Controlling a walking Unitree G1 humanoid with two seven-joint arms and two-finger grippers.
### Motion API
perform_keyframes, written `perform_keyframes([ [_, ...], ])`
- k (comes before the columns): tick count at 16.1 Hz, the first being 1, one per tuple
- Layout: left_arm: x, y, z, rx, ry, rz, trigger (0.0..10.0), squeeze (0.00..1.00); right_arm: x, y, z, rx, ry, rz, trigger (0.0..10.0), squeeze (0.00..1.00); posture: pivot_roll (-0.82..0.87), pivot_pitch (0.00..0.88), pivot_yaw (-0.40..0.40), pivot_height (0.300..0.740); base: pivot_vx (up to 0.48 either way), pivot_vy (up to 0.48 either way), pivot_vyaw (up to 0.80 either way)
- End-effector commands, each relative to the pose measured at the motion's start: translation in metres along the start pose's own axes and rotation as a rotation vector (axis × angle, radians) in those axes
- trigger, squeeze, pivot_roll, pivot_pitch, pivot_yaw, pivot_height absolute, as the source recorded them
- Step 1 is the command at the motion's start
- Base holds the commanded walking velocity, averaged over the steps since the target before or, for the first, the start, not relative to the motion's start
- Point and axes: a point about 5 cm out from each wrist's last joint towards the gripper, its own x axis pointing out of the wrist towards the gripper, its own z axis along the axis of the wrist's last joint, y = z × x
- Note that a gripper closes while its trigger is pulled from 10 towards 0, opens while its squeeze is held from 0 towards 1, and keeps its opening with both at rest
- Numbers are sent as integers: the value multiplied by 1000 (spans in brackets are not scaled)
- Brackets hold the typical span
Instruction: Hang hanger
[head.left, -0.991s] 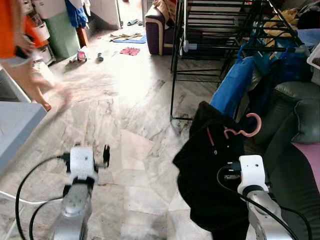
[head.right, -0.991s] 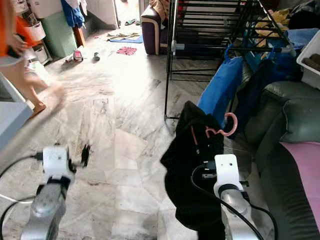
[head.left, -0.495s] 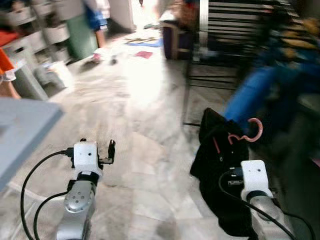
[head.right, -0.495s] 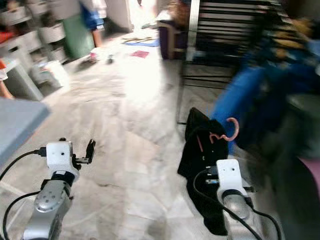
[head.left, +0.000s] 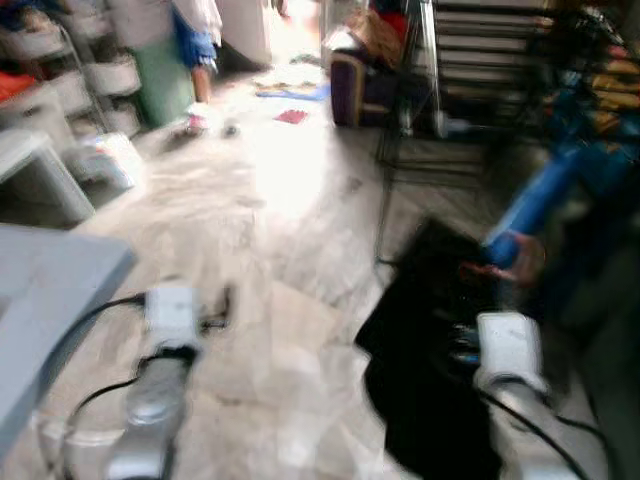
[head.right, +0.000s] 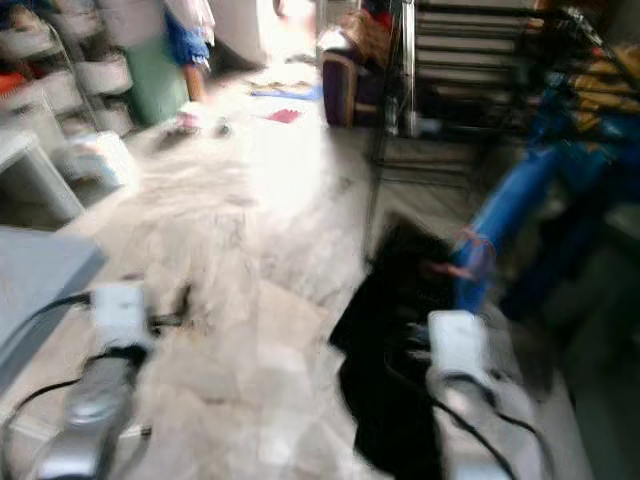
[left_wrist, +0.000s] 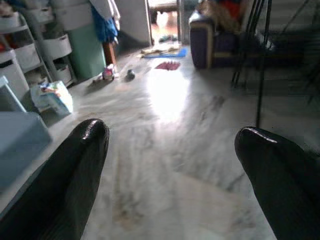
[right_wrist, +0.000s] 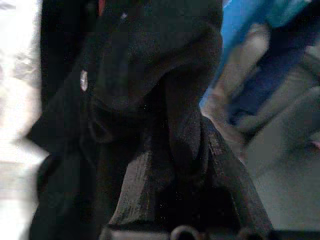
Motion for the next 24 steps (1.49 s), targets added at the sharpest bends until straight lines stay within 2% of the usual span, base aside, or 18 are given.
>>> perform_keyframes([
  [1,2,-9,4,-12,-9,-29,10000,0,1,-13,5,1,-13,-57,10000,0,-49,0,8,740,446,0,0],
  [4,2,-16,4,-20,-5,-57,10000,0,1,-17,-2,25,38,-85,10000,0,-53,0,11,740,480,0,0],
  [7,3,-19,4,-30,4,-63,10000,0,0,-17,-1,19,33,-88,10000,0,-55,0,12,740,480,0,0],
  [10,3,-22,3,-35,19,-70,10000,0,3,-16,3,15,18,-82,10000,0,-57,0,10,740,480,0,0],
  [15,2,-25,1,-16,28,-80,10000,0,13,-24,16,1,5,-107,10000,0,-58,0,8,740,475,0,0],
  [17,3,-25,1,-26,29,-75,10000,0,19,-29,24,-39,-24,-113,10000,0,-58,0,11,740,480,0,0],
  [20,4,-26,3,-52,19,-73,10000,0,23,-28,27,-50,-24,-88,10000,0,-58,0,13,740,480,0,0],
  [24,4,-27,3,-64,19,-74,10000,0,32,-29,33,-76,-19,-75,10000,0,-55,0,12,740,0,0,0],
])
